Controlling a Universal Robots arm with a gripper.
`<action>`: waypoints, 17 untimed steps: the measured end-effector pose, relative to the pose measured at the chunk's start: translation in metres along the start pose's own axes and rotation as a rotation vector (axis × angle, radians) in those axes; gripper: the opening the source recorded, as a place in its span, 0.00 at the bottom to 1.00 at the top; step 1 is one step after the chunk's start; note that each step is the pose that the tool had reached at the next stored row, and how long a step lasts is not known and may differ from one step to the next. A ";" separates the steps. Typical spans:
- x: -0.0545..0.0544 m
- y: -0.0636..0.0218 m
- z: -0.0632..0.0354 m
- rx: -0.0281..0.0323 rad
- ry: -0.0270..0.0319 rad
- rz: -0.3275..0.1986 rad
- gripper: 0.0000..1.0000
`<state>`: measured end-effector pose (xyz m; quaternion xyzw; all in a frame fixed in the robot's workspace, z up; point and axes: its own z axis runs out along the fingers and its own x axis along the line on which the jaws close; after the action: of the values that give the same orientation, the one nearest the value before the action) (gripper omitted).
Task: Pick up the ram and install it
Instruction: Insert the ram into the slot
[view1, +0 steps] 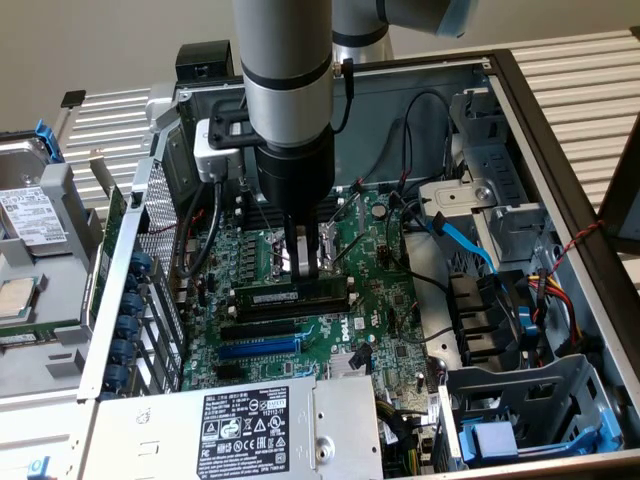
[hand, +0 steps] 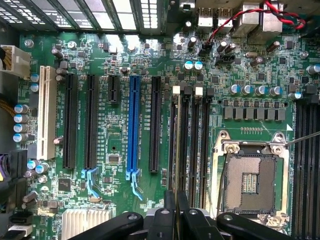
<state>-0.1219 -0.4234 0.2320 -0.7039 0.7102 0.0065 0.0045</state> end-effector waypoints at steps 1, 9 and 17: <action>0.000 0.0000 0.0002 0.0000 -0.0001 0.000 0.13; 0.000 0.0002 0.0008 0.0000 -0.0017 -0.002 0.13; 0.000 0.0005 0.0026 -0.0001 -0.0017 -0.002 0.13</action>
<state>-0.1225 -0.4233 0.2294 -0.7046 0.7096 0.0071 0.0051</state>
